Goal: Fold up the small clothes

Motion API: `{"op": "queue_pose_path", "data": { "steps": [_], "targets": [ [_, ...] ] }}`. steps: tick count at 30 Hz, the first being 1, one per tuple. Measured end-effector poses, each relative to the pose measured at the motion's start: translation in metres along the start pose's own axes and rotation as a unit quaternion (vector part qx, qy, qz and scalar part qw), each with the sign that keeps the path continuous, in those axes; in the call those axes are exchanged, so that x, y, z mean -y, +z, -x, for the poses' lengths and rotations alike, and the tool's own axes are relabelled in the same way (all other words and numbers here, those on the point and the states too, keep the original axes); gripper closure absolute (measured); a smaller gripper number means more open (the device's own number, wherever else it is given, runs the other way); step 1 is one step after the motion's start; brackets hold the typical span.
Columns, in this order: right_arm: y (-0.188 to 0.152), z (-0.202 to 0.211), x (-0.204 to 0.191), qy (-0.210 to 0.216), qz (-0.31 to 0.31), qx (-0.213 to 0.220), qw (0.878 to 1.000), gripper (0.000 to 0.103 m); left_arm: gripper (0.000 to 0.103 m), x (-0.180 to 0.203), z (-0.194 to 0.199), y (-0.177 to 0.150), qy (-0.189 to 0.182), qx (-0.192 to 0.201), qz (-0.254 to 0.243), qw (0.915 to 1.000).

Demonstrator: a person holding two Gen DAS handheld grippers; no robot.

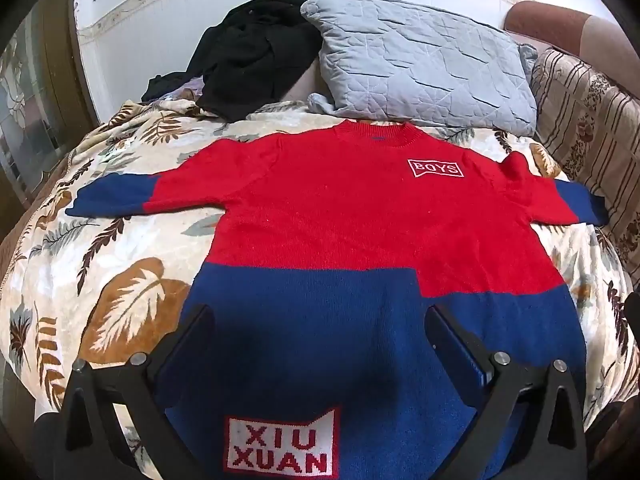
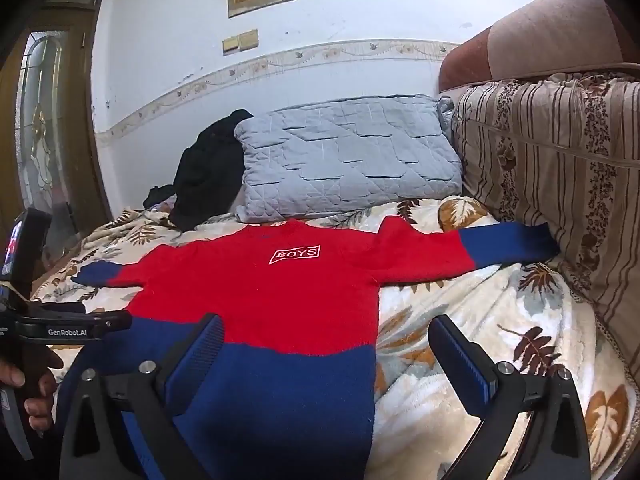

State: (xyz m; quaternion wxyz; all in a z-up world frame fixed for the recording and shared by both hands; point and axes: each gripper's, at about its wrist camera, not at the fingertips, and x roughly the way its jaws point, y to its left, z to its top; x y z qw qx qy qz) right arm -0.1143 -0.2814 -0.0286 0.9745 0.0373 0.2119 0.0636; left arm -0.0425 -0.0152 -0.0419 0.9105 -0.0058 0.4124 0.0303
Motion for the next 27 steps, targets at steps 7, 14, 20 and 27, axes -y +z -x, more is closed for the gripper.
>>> {"op": "queue_pose_path", "data": {
  "steps": [7,14,20,27],
  "targets": [
    [0.003,0.001,0.004,-0.002,0.001,-0.001,1.000,0.000,0.000,0.001,0.001,-0.001,0.000,-0.001,0.000,1.0000],
    [0.003,0.001,0.006,-0.001,0.002,0.003,1.000,0.000,0.000,0.002,0.001,-0.002,0.001,-0.001,0.000,1.0000],
    [0.005,0.003,0.004,0.000,-0.001,0.004,1.000,0.000,0.000,0.004,0.002,-0.002,0.003,0.000,-0.002,1.0000],
    [0.004,0.002,0.005,-0.002,0.001,-0.001,1.000,0.000,0.000,0.005,0.003,-0.001,0.003,0.000,-0.003,1.0000]
  ]
}}
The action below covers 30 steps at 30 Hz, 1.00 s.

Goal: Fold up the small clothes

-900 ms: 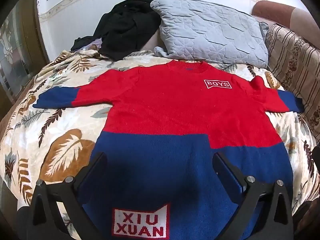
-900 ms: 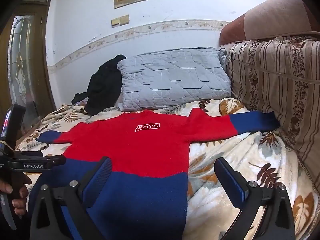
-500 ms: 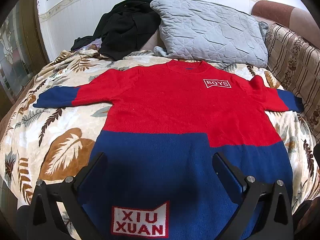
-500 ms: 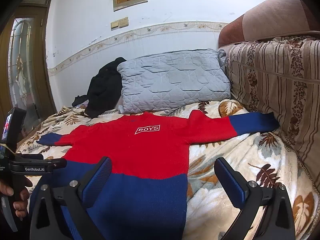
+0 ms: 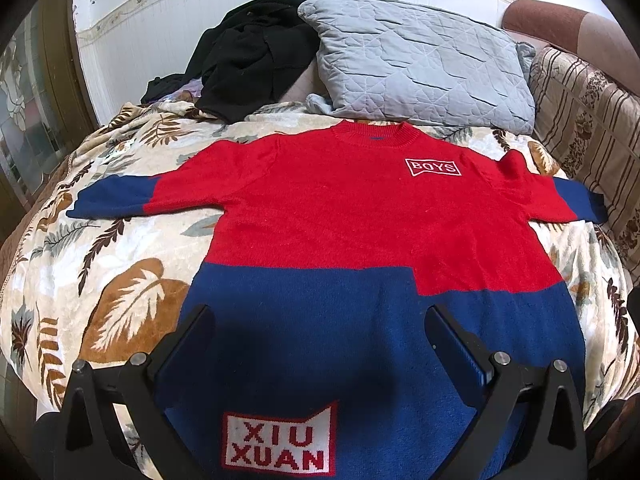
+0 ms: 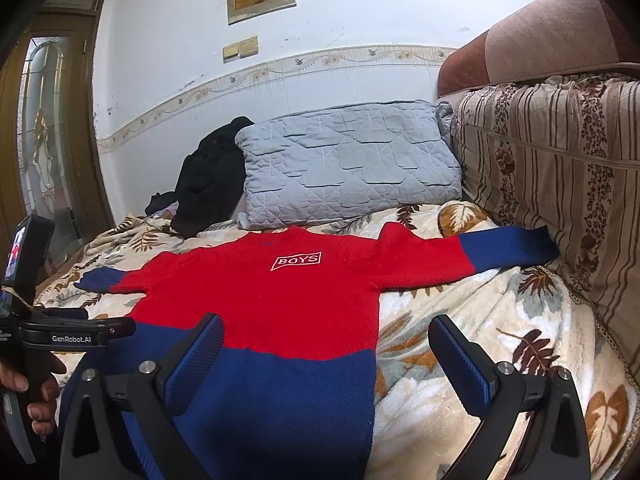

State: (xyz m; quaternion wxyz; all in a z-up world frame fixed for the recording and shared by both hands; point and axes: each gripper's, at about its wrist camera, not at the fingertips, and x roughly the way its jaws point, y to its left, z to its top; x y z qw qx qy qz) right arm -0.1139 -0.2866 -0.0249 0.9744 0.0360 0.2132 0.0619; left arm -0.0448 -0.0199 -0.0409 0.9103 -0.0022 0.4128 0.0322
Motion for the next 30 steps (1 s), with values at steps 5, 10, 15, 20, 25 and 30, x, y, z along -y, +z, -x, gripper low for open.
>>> {"op": "queue_pose_path", "data": {
  "steps": [5,10,15,20,25,30],
  "targets": [
    [0.0002,0.0003,0.0001,0.000,0.000,0.004,1.000,0.000,0.000,0.0016,0.0000,-0.0002,0.000,0.000,-0.001,1.0000],
    [0.0004,0.0007,-0.0001,0.000,0.001,0.005,1.000,0.000,0.000,0.0020,-0.0001,-0.0011,0.000,0.000,-0.001,1.0000],
    [0.0005,0.0022,-0.0005,0.000,0.003,0.009,1.000,0.000,0.000,0.0017,0.0002,-0.0007,0.000,0.000,-0.001,1.0000],
    [0.0003,0.0036,-0.0009,0.001,0.001,0.010,1.000,0.000,0.000,0.0023,0.0000,-0.0006,0.000,0.000,-0.002,1.0000],
    [0.0006,0.0039,-0.0008,0.001,-0.002,0.010,1.000,0.000,0.000,0.0022,0.0000,-0.0006,-0.001,-0.001,-0.001,1.0000],
    [0.0001,0.0046,-0.0006,0.002,-0.003,0.011,1.000,0.000,0.000,0.0014,0.0005,-0.0005,-0.004,0.001,0.001,1.0000]
  ]
}}
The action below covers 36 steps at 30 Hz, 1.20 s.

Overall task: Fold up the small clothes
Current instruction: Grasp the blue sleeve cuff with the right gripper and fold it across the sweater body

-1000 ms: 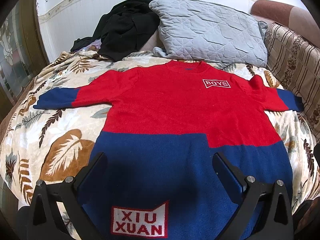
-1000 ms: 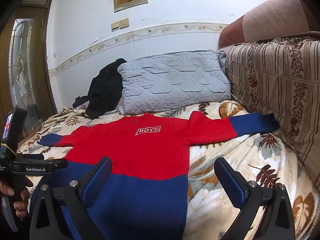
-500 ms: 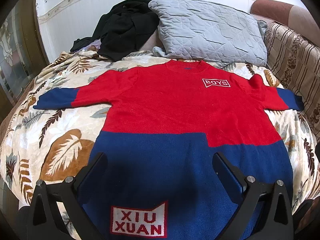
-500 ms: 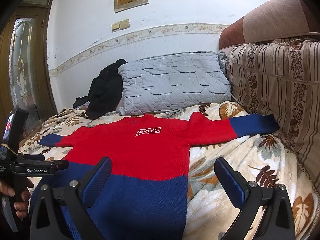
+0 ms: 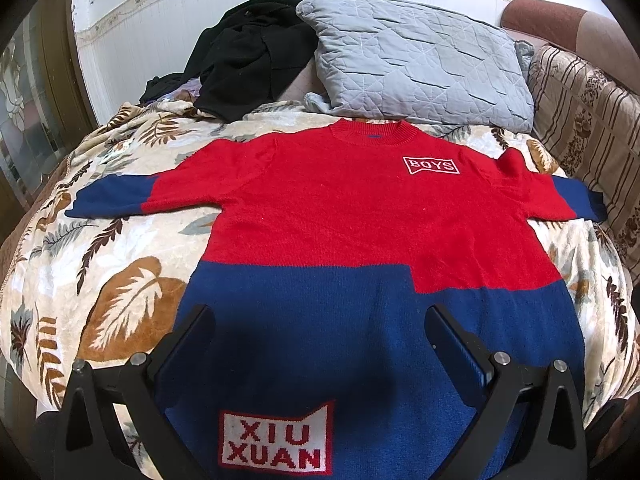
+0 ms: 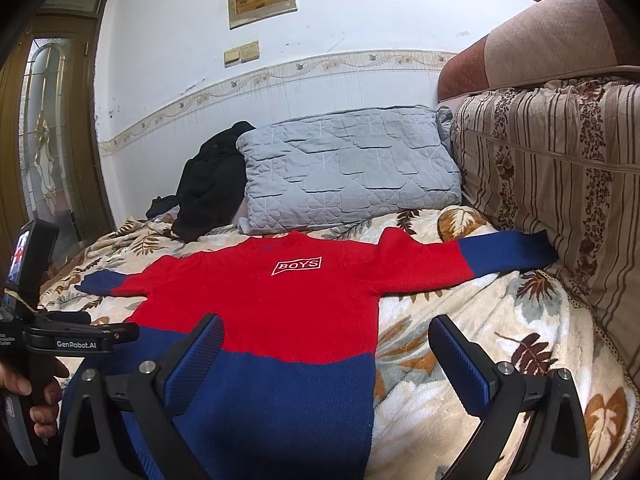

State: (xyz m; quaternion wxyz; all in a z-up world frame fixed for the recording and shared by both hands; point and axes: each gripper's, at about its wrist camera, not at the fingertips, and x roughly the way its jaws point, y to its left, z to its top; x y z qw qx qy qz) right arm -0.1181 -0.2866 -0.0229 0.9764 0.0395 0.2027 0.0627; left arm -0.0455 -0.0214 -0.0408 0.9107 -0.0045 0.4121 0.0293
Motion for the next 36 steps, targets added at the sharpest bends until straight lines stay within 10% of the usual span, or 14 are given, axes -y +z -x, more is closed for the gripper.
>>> {"op": "queue_pose_path", "data": {
  "steps": [11,14,22,29,36],
  "targets": [
    [0.012,-0.022,0.072,0.064,-0.172,-0.065,0.981,0.000,0.000,-0.139,-0.018,0.037,0.016,0.028,0.148,0.9885],
    [0.025,-0.040,0.132,0.083,-0.325,-0.078,0.939,0.000,0.000,-0.194,-0.038,0.041,0.064,0.027,0.187,0.9798],
    [0.039,-0.125,0.256,-0.011,-0.490,-0.081,0.868,0.022,0.000,-0.298,-0.079,0.030,0.132,0.006,0.274,0.9525],
    [0.039,-0.184,0.308,-0.083,-0.503,-0.078,0.857,0.023,0.000,-0.314,-0.093,0.021,0.122,-0.014,0.306,0.9440],
    [0.050,-0.207,0.325,-0.173,-0.449,-0.109,0.870,0.088,0.000,-0.321,-0.100,0.018,0.104,-0.027,0.329,0.9383]
  ]
}}
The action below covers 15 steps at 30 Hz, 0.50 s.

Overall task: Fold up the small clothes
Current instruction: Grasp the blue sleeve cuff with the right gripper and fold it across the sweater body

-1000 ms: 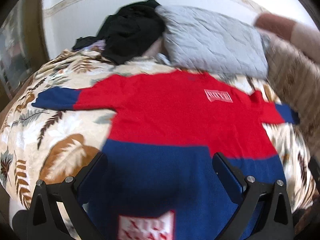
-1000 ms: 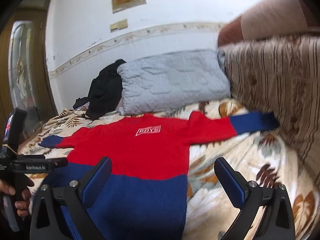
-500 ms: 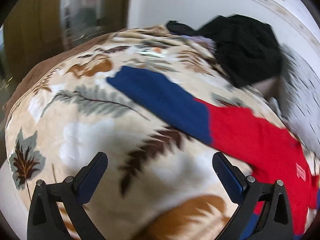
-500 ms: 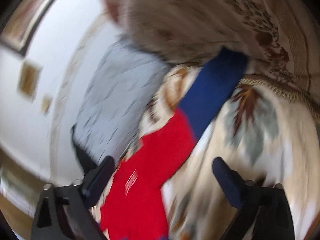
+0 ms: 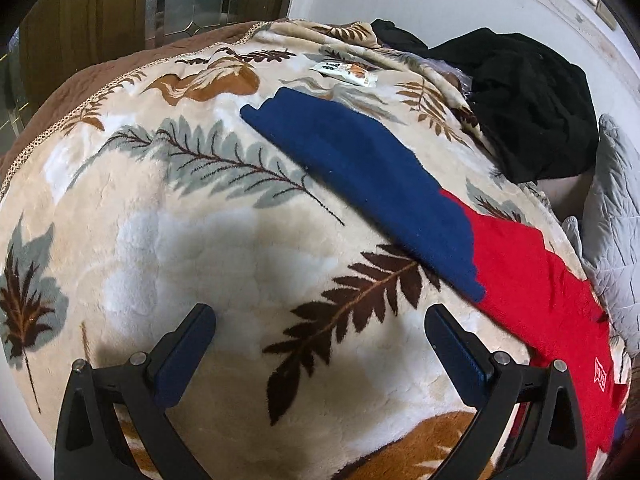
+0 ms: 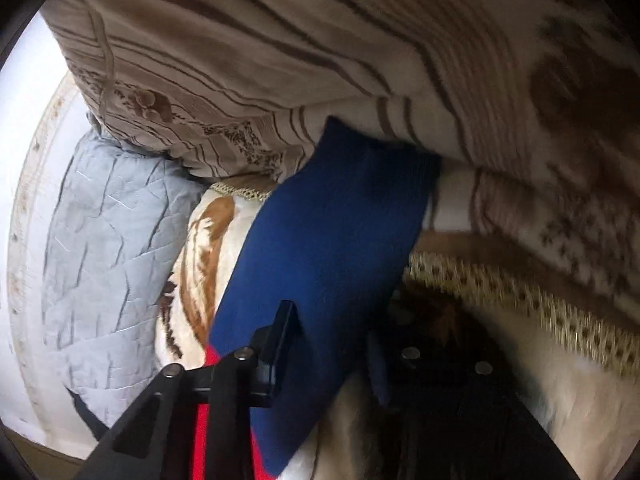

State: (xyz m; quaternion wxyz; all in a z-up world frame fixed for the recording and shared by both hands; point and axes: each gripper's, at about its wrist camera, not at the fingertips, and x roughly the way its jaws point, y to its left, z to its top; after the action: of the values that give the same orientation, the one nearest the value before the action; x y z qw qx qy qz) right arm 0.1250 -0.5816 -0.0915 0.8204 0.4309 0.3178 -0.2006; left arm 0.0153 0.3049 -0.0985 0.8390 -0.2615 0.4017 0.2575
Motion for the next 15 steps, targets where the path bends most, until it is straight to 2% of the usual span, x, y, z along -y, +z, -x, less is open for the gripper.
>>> {"op": "queue_pose_path", "data": {
  "steps": [1,3,6,8,11,14,15],
  "targets": [
    [0.000,0.005,-0.005,-0.010,0.017,0.005,1.000,0.091,0.000,0.000,0.001,0.000,-0.002,0.001,0.003,1.0000],
    [0.002,0.021,-0.036,-0.030,0.088,0.040,0.995,0.093,0.000,-0.001,0.001,0.001,-0.006,0.003,0.008,0.9999],
    [-0.010,0.054,-0.101,-0.019,0.200,0.086,0.976,0.095,0.000,0.000,0.001,0.000,-0.011,0.003,0.012,0.9999],
    [-0.033,0.080,-0.152,0.023,0.263,0.106,0.959,0.095,0.000,0.002,0.002,-0.002,-0.013,0.003,0.009,0.9999],
    [-0.098,0.117,-0.229,0.115,0.347,0.114,0.924,0.095,0.000,0.003,0.005,-0.003,-0.018,0.005,0.008,0.9998],
    [-0.184,0.125,-0.276,0.192,0.406,0.073,0.890,0.094,0.000,0.001,0.006,-0.003,-0.023,0.004,0.011,0.9997],
    [-0.209,0.119,-0.282,0.207,0.417,0.054,0.883,0.090,0.000,0.001,0.006,-0.003,-0.025,0.002,0.012,0.9996]
  ]
}}
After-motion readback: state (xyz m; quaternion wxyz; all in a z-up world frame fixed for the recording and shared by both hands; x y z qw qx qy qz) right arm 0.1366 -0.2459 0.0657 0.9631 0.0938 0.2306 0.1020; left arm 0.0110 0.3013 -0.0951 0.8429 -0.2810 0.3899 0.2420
